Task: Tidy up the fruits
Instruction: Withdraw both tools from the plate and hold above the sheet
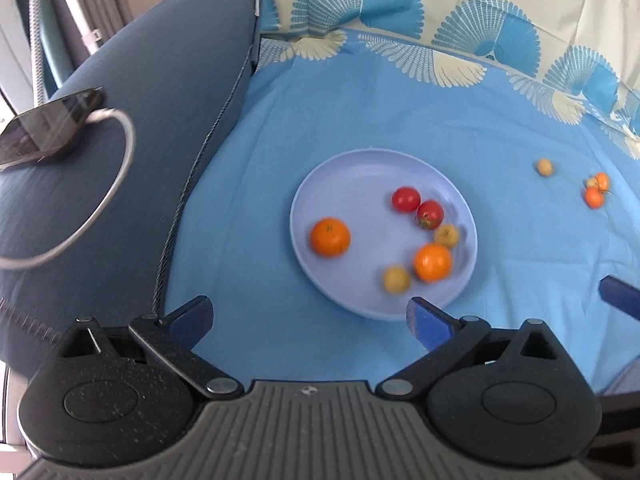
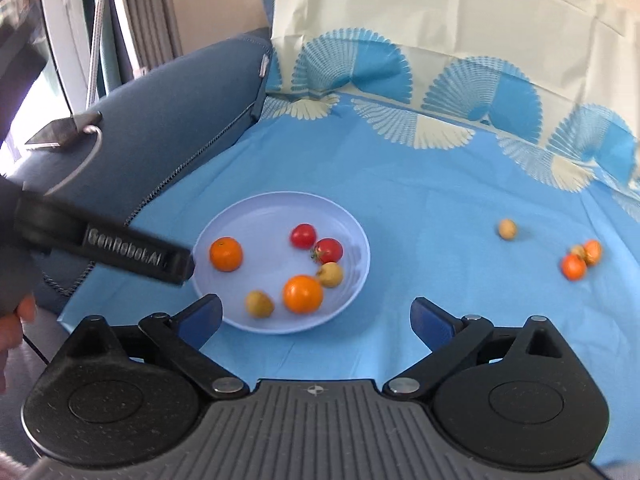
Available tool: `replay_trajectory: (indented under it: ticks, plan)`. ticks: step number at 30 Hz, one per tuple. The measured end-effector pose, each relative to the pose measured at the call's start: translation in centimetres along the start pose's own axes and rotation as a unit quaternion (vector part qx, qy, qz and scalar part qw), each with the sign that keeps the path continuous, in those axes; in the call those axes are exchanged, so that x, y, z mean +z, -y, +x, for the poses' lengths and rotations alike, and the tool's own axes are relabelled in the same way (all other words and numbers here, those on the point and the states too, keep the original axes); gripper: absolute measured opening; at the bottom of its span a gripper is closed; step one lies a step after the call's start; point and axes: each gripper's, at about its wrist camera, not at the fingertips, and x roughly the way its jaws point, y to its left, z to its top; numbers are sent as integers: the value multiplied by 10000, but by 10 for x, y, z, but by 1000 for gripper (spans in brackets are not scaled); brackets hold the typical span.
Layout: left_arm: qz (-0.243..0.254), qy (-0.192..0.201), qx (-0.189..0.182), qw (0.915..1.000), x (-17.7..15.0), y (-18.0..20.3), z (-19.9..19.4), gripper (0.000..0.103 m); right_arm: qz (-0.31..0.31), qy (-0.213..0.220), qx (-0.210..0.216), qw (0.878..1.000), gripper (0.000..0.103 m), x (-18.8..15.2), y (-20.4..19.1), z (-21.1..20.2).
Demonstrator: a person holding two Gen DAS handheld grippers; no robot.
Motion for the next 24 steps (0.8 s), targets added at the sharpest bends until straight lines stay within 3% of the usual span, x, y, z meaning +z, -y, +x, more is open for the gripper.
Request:
replay_trajectory:
  ticks: [10,24]
  plan:
    - [-64,460,-70,9989,-34,-1,-58,103,130,609,-165,9979,102,-23,-8,-72]
    - [68,902,9,9959,-54,10,-107,103,282,1084,-156,9936,102,-41,-4,-123]
